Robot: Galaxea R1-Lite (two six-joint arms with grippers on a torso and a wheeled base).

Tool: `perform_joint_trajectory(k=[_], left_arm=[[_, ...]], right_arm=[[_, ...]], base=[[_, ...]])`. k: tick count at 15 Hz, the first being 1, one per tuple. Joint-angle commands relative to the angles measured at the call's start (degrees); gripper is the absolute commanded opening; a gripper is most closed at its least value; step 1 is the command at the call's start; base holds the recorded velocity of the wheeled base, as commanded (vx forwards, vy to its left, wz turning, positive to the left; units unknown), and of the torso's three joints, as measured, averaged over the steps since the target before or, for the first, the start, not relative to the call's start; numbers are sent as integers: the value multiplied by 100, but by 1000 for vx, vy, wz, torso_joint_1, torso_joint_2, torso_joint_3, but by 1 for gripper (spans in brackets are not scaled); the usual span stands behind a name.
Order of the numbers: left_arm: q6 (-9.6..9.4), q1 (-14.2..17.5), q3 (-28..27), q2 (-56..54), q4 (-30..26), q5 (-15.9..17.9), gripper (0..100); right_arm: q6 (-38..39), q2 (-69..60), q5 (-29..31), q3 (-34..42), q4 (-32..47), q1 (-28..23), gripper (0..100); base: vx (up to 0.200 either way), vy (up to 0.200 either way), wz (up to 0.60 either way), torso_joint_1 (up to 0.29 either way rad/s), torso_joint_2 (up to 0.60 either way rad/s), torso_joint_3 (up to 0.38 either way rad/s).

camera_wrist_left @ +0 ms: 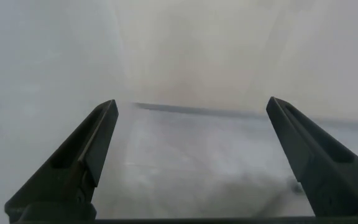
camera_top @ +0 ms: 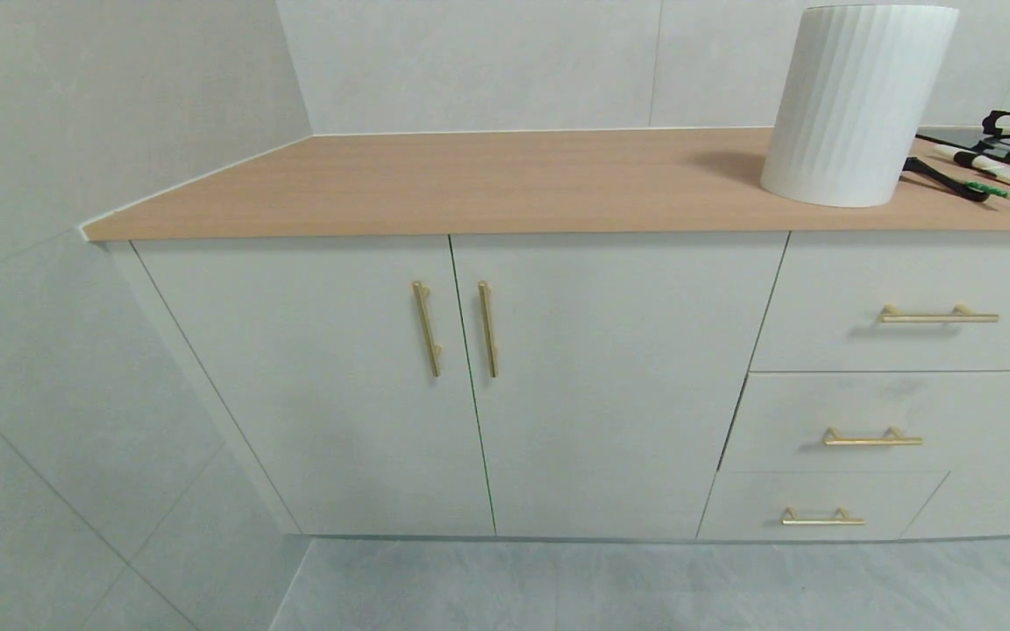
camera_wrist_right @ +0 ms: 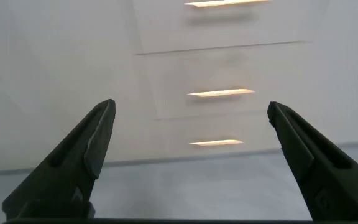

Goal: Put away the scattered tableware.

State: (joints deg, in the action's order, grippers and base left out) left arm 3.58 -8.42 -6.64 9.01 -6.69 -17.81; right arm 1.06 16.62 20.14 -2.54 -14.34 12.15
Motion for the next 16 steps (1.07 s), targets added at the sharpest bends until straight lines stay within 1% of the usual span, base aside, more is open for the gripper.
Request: perform_joint_trajectory(k=[1,2,3,4,5,6,7,8,9,10,11,12,13,14,15,16], left_arm=[[-24,535,-56,-409,230,-170,100],[-121,842,-48,-681,265,-117,100],[-314,939,93,-839,283,-179,100],[-288,930,348,-822,414,-416,100],[-306,904,541,-901,573,-355,100],[-306,895,603,-901,740,-3,100],[-306,895,620,-901,801,234,100],[-297,895,664,-901,836,893,100],[-279,895,664,-901,810,1175,100],[-394,895,664,-901,678,1658,100],[-473,895,664,-901,678,1693,100],[-446,895,664,-901,678,1684,100],[-438,895,664,-901,678,1684,100],[-341,895,664,-901,678,1684,100],[-332,895,664,-901,678,1676,100],[-323,895,664,-901,678,1667,100]], right_arm=[[-422,-1081,377,254,63,-547,100],[-440,-1081,561,254,45,-565,100],[-431,-1090,623,254,45,-627,100],[-431,-1125,614,254,80,-794,100],[-466,-1372,561,254,300,-1128,100],[-581,-1662,289,254,924,-1251,100],[-572,-1644,254,254,1179,-1242,100],[-563,-1662,262,254,1073,-1233,100],[-563,-1662,254,254,1091,-1233,100],[-589,-1653,69,254,1091,-1233,100],[-589,-1653,-379,254,1082,-1233,100],[-589,-1662,-994,254,1082,-1233,100],[-589,-1662,-1144,254,1082,-1233,100],[-581,-1662,-1680,254,1100,-1224,100],[-484,-1644,-1882,254,1117,-1215,100],[-220,-1662,-1900,254,1214,-1215,100]], base=[[0,0,0,0,0,0],[0,0,0,0,0,0],[0,0,0,0,0,0],[0,0,0,0,0,0],[0,0,0,0,0,0],[0,0,0,0,0,0],[0,0,0,0,0,0],[0,0,0,0,0,0],[0,0,0,0,0,0],[0,0,0,0,0,0],[0,0,0,0,0,0],[0,0,0,0,0,0],[0,0,0,0,0,0],[0,0,0,0,0,0],[0,0,0,0,0,0],[0,0,0,0,0,0]])
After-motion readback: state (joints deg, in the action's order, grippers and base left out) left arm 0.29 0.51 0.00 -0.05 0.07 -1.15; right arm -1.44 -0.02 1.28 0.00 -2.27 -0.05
